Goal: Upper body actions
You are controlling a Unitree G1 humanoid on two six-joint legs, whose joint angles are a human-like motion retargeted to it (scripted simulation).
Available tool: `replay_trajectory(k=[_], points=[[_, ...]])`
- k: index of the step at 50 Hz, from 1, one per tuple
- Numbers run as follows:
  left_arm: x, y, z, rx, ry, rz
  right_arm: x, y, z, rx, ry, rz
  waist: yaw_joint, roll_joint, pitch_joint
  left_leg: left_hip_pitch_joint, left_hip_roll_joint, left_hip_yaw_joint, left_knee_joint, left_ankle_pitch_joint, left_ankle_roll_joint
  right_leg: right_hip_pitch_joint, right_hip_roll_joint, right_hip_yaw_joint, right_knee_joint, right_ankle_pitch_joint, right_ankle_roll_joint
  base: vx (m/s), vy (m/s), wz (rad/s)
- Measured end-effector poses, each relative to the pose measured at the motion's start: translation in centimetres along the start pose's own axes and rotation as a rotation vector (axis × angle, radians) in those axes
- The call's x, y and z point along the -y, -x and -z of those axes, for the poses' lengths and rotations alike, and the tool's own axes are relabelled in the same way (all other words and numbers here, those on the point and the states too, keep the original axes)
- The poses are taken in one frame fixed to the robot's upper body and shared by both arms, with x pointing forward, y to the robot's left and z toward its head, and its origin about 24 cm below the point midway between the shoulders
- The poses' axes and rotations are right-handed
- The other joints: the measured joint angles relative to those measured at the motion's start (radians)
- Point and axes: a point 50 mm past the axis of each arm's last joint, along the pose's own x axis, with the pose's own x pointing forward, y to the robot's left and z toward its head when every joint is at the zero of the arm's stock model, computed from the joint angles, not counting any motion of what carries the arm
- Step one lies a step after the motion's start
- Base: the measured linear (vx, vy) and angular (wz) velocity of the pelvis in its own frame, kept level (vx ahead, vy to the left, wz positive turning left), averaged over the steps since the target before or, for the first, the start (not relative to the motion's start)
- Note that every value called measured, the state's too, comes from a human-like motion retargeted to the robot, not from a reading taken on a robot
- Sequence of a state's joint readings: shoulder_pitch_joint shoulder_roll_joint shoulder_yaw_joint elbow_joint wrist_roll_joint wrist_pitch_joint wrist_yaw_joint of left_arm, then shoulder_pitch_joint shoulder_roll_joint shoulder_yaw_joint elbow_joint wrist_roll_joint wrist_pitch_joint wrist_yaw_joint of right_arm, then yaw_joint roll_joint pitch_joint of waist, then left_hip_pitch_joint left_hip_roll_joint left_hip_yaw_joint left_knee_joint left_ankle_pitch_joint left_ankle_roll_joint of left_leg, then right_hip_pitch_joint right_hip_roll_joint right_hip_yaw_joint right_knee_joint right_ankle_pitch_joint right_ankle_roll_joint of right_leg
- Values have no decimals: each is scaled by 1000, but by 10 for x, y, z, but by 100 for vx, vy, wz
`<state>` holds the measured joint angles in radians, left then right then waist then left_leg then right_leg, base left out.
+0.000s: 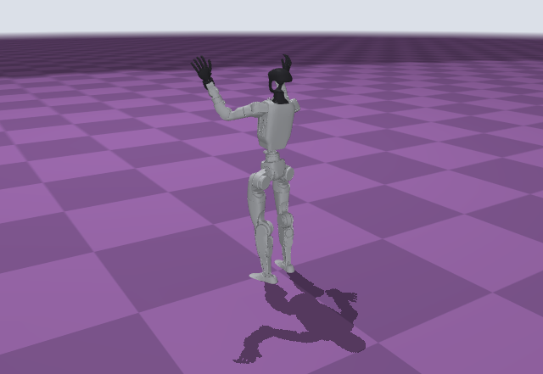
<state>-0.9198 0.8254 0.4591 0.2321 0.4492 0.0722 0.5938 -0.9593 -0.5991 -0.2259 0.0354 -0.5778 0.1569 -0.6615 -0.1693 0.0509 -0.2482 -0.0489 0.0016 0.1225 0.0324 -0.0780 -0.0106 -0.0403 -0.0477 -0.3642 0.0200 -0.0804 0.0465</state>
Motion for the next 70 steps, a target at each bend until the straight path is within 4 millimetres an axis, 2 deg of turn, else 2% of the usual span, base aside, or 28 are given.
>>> replay_trajectory(k=[2,4,5,7,10,13,15,17,20,22,25,27,31,35,38,42,45,48,51,54,56,58,60,63,65,68,69,70], points=[[13,6,11,-185,316,218,-2,6,5,-119,-180,1,0,-1,3,3,0,1,1,0,0,3,0,1,0,0,-1,0,0,0],[26,14,3,-213,704,466,1,9,-4,-110,-339,49,2,-1,6,7,0,2,1,-1,-1,6,1,1,0,-1,-1,0,0,0],[30,17,-2,-226,830,477,5,9,-11,-68,-381,90,2,-2,7,9,0,1,1,-2,0,8,1,1,0,-1,-1,0,0,0],[28,18,-26,-78,885,406,11,8,-31,98,-364,132,1,-2,7,12,-1,0,0,-2,1,12,3,-1,-1,-2,-2,0,0,0],[20,21,-71,330,543,335,15,8,-71,419,-262,90,0,-3,6,13,0,0,0,-2,1,13,4,-1,-1,-3,-2,0,0,0],[23,26,-107,712,-35,300,14,11,-110,728,-93,53,3,-4,6,14,2,7,0,-3,0,10,5,7,0,-2,-3,0,0,0],[18,18,-122,802,-402,77,20,5,-124,842,95,147,10,-5,7,14,3,14,0,-4,-1,8,6,14,0,0,-4,0,0,0],[6,13,-131,852,-520,-136,27,-4,-120,830,226,266,17,-5,10,14,5,17,0,-4,-1,5,6,17,0,1,-3,0,0,0],[8,11,-124,877,-480,-192,21,-16,-87,669,296,226,20,3,7,6,9,16,1,-3,-1,0,8,16,1,1,-1,0,0,0],[10,3,-99,700,-380,-95,13,-19,-56,496,266,109,17,4,2,1,8,12,1,-1,-1,-2,7,13,1,1,0,0,0,0],[8,-11,-32,216,-204,129,7,-16,15,134,217,-104,15,2,5,-4,3,6,2,1,-1,-3,3,7,-1,0,-1,0,0,0],[4,-8,9,-17,-87,276,11,-6,52,-21,199,-197,20,0,15,0,1,6,2,1,-1,1,2,6,-1,1,-2,0,0,0],[-24,15,72,-277,189,410,35,30,114,-228,140,-289,21,2,57,16,1,9,2,-1,1,15,6,9,-1,1,-4,0,0,0],[-77,55,118,-356,230,282,72,89,158,-325,233,-364,17,3,104,34,3,17,-1,-1,4,27,11,17,0,3,-5,0,0,0],[-121,105,150,-433,34,218,96,151,181,-391,413,-512,4,-2,134,41,1,15,-1,1,4,35,10,15,-1,4,-6,0,0,0],[-161,211,190,-728,-262,345,132,256,198,-540,658,-841,-6,-7,183,49,1,9,-1,5,5,46,8,9,-1,7,-5,-4,-5,7],[-184,315,203,-1081,-375,573,161,341,192,-724,725,-1139,-9,-6,218,60,1,11,-2,7,5,55,8,12,-1,10,-6,-2,0,-4],[-214,414,193,-1486,-440,835,195,415,172,-930,752,-1445,-3,-7,261,72,4,22,1,8,3,63,9,24,0,15,-7,-11,0,-17],[-247,479,168,-1775,-527,1095,238,473,143,-1118,834,-1763,1,-15,299,80,5,27,3,10,2,68,8,29,1,20,-9,-14,-2,-9],[-281,514,141,-1934,-690,1325,290,504,110,-1294,1031,-2008,13,-15,302,72,8,27,2,13,0,59,8,30,1,25,-9,-3,-1,-1],[-307,529,119,-2061,-838,1423,321,514,83,-1468,1155,-2069,18,-13,286,59,11,24,2,16,-1,47,6,28,1,28,-7,7,-4,5],[-325,542,95,-2220,-921,1486,340,524,58,-1721,1148,-2065,20,-14,278,46,13,20,3,19,-3,37,5,25,0,30,-5,3,-2,4],[-334,551,76,-2383,-901,1532,346,533,39,-1988,1047,-2004,16,0,287,36,38,7,6,23,-11,21,-26,20,24,35,36,-5,-5,0],[-332,562,60,-2484,-794,1599,342,540,28,-2233,896,-1875,27,-21,291,12,60,11,31,16,-45,15,-54,33,31,26,50,-3,-2,7],[-332,566,55,-2452,-822,1635,337,540,32,-2310,761,-1865,-14,-49,289,-13,52,-33,59,12,-74,21,-77,-9,19,30,38,-3,1,87],[-328,563,63,-2352,-906,1588,332,534,46,-2300,673,-2022,14,-55,293,-9,43,4,48,21,-63,20,-55,23,7,33,18,-2,1,-42],[-327,561,67,-2332,-897,1588,330,532,51,2248,-671,2077,26,-50,296,-1,38,18,37,26,-49,20,-43,34,6,34,15,-4,0,-68],[-326,559,71,-2317,-882,1596,328,531,55,2186,-676,2131,35,-43,297,6,32,29,24,31,-33,19,-30,42,6,35,12,-2,-1,-21]])
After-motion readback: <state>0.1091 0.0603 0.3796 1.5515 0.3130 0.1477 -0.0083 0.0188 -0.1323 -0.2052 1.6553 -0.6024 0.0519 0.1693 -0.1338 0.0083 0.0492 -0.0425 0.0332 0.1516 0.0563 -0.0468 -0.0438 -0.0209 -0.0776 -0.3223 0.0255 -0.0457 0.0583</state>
